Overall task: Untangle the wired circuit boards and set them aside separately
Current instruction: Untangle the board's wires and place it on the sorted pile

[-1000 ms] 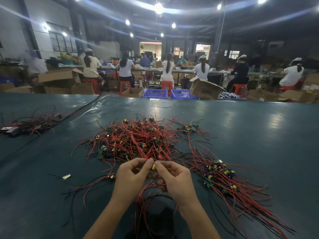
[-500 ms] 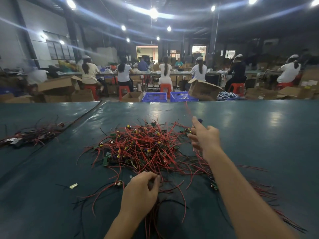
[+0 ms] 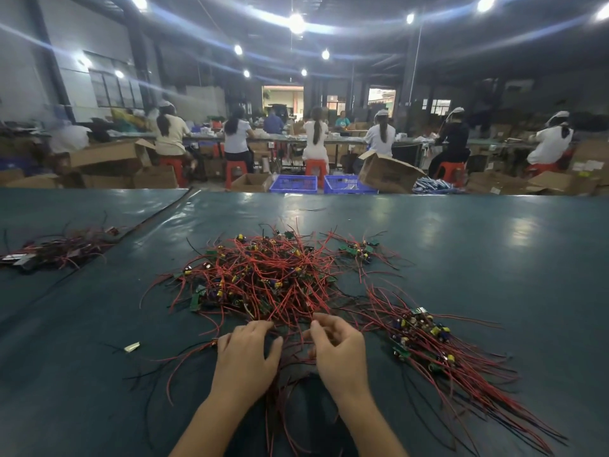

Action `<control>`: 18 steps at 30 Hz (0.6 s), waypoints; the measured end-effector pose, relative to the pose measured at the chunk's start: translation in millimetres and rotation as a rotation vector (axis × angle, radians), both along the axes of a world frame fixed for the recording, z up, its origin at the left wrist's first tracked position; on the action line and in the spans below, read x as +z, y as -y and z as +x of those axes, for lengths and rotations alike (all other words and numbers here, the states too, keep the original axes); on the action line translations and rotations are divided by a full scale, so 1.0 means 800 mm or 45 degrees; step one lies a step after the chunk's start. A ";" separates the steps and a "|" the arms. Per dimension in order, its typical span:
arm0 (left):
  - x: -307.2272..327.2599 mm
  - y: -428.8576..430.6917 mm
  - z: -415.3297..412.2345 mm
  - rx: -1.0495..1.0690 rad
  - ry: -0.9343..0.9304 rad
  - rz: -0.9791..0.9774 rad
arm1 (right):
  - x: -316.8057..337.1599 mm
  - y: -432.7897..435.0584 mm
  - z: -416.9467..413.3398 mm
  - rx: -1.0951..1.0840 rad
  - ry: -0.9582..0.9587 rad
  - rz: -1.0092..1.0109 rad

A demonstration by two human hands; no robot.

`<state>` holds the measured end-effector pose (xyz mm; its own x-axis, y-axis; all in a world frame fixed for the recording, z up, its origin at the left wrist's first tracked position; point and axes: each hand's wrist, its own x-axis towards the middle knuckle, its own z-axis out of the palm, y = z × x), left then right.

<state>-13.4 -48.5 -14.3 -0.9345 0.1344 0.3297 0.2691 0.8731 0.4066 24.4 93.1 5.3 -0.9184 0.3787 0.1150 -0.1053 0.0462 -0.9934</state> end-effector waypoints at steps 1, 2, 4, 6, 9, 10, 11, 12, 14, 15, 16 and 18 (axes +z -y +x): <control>0.002 -0.001 0.002 -0.017 -0.050 0.054 | -0.003 0.001 0.001 -0.007 -0.007 0.050; 0.004 -0.002 0.004 -0.038 -0.110 0.128 | -0.006 0.001 0.002 -0.011 -0.015 0.093; 0.010 -0.006 0.009 -0.097 -0.238 0.295 | -0.007 0.000 0.003 -0.029 -0.040 0.141; 0.019 -0.013 0.016 -0.171 -0.367 0.395 | -0.007 -0.002 0.003 -0.046 -0.044 0.139; 0.029 -0.024 0.031 -0.353 -0.523 0.415 | -0.004 -0.005 0.000 0.034 0.026 -0.066; 0.032 -0.027 0.035 -0.417 -0.535 0.390 | -0.003 -0.005 -0.001 0.084 0.052 -0.171; 0.033 -0.030 0.038 -0.475 -0.538 0.353 | -0.002 -0.006 -0.002 0.125 0.068 -0.253; 0.032 -0.032 0.040 -0.530 -0.548 0.312 | -0.001 -0.007 -0.003 0.153 0.078 -0.297; 0.029 -0.034 0.041 -0.629 -0.533 0.276 | -0.002 -0.009 -0.004 0.202 0.098 -0.331; 0.027 -0.034 0.042 -0.671 -0.498 0.297 | -0.002 -0.010 -0.005 0.216 0.105 -0.338; 0.025 -0.035 0.044 -0.696 -0.452 0.352 | -0.002 -0.011 -0.005 0.216 0.102 -0.339; 0.026 -0.036 0.046 -0.663 -0.320 0.599 | 0.001 -0.012 -0.002 0.201 0.055 -0.311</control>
